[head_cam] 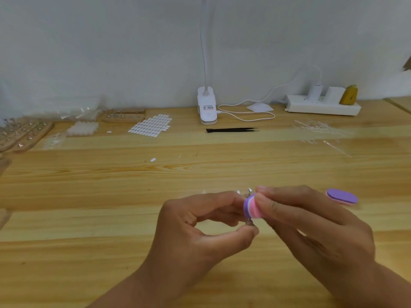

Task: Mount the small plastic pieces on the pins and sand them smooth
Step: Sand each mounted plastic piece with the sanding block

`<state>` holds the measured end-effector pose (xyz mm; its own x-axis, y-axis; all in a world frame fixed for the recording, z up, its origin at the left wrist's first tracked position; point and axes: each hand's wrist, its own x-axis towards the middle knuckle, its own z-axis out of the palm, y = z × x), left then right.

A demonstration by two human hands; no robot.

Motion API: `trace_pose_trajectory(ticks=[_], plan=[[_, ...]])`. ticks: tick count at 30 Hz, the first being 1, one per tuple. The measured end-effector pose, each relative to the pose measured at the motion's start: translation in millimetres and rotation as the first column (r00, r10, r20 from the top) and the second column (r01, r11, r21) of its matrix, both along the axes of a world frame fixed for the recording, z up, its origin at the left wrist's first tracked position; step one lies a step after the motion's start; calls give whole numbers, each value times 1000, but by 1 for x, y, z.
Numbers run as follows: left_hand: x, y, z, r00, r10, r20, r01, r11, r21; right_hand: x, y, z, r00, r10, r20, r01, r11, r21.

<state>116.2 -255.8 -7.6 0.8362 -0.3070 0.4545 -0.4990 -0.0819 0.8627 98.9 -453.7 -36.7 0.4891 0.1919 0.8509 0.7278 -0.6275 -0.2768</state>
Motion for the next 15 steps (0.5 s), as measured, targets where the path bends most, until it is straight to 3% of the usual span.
trace_pose_trajectory(ticks=[7,11,15], plan=[[7,1,-4,982,-142,-122,126,984,-126,-1,4,7,998,-44,48,42,998,44],[12,3,-9,932,-249,-263,178,948,-264,2,-3,11,993,-115,-13,115,991,65],[12,0,-9,886,-345,-311,244,916,-319,-5,5,12,994,-77,82,73,996,46]])
